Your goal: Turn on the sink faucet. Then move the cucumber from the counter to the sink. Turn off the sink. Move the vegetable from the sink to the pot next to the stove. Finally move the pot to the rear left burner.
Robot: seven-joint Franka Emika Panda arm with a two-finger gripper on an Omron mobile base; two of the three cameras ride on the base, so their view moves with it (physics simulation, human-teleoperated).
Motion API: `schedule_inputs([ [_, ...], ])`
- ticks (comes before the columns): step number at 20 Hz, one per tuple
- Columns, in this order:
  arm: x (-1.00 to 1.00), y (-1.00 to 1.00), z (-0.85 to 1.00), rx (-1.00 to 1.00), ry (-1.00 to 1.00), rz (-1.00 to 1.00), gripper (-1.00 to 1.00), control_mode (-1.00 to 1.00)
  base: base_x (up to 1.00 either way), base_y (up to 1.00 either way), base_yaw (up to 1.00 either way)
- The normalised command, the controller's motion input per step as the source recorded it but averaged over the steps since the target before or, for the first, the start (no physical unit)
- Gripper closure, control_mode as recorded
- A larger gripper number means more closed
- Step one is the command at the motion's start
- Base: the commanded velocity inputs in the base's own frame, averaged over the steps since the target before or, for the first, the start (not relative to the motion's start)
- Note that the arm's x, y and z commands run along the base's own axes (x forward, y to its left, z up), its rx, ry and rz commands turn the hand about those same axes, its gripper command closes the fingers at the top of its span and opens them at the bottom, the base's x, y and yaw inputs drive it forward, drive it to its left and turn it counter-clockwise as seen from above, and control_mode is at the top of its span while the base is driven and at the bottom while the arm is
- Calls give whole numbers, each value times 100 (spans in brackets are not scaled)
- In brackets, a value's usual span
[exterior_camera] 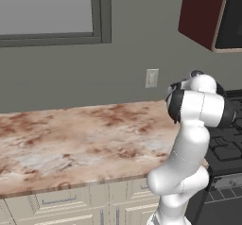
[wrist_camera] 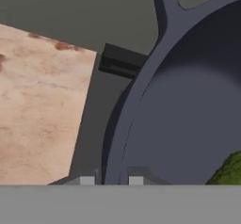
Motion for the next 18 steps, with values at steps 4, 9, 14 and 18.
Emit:
schedule_inputs([
  [4,21,-36,0,0,11,0,100,-100,0,0,0],
  [9,16,-33,-3,0,9,0,100,-100,0,0,0],
  [14,19,-17,-17,0,8,0,100,-100,0,0,0],
  [18,19,-16,-21,0,6,1,100,-100,0,0,0],
])
